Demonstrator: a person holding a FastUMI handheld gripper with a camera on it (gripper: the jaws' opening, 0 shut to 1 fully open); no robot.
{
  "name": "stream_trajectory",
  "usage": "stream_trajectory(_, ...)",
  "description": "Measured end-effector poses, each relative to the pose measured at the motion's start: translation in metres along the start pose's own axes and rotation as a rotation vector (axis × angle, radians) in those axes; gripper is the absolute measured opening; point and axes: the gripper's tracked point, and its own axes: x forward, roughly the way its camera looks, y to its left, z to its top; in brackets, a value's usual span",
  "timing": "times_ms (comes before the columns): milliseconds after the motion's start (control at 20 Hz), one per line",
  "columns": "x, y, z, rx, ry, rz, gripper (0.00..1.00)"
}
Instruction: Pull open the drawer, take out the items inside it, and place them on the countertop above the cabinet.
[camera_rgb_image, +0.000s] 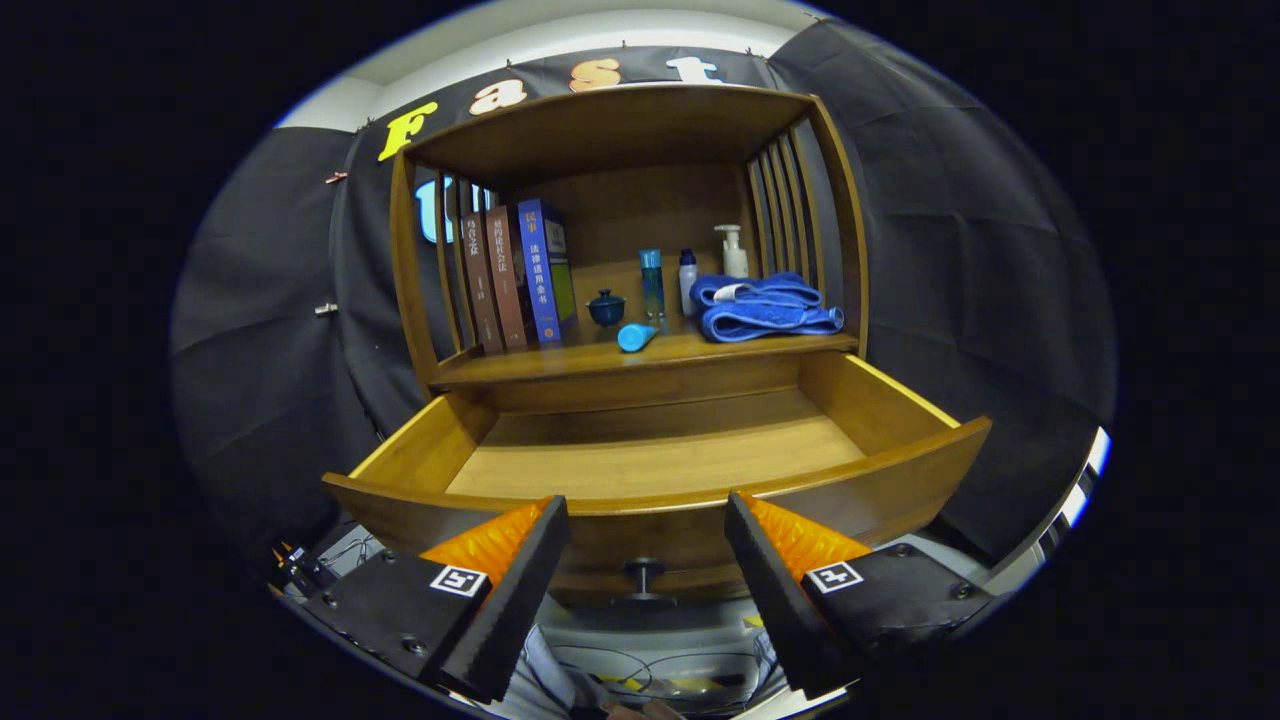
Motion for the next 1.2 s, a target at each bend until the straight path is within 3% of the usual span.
stream_trajectory(700,0.009,0.001,0.008,-0.027,-0.041,-0.031,0.99)
stream_trajectory(1200,0.098,0.005,0.047,-0.02,-0.046,-0.032,1.0)
